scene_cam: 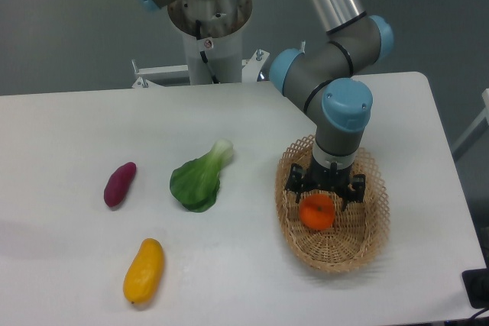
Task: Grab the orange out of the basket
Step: 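Close the gripper fingers around the orange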
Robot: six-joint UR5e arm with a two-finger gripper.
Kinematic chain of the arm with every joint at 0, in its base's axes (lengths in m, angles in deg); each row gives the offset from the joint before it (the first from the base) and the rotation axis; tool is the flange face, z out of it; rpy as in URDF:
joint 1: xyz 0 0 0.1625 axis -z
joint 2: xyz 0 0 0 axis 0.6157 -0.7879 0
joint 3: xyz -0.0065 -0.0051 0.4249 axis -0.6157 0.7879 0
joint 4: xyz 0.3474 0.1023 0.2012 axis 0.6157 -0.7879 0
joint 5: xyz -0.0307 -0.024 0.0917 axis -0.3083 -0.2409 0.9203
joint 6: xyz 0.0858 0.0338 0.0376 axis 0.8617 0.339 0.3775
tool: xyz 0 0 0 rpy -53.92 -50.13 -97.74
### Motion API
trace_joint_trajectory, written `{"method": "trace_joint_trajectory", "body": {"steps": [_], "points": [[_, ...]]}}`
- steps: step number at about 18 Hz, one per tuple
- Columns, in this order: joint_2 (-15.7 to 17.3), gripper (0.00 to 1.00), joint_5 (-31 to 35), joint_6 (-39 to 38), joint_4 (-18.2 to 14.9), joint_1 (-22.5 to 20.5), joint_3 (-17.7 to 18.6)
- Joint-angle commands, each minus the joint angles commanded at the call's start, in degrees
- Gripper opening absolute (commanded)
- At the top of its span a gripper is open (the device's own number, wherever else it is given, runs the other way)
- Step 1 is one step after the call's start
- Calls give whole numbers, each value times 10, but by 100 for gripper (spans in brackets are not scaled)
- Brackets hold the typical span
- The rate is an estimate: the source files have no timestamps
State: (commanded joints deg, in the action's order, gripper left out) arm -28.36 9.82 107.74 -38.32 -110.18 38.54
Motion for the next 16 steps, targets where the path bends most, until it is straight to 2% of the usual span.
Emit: {"method": "trace_joint_trajectory", "body": {"steps": [6,9,16], "points": [[-11,100,3,-21,23,1,-1],[-14,88,9,-21,24,3,-2],[-16,79,10,-18,25,3,-4]]}}
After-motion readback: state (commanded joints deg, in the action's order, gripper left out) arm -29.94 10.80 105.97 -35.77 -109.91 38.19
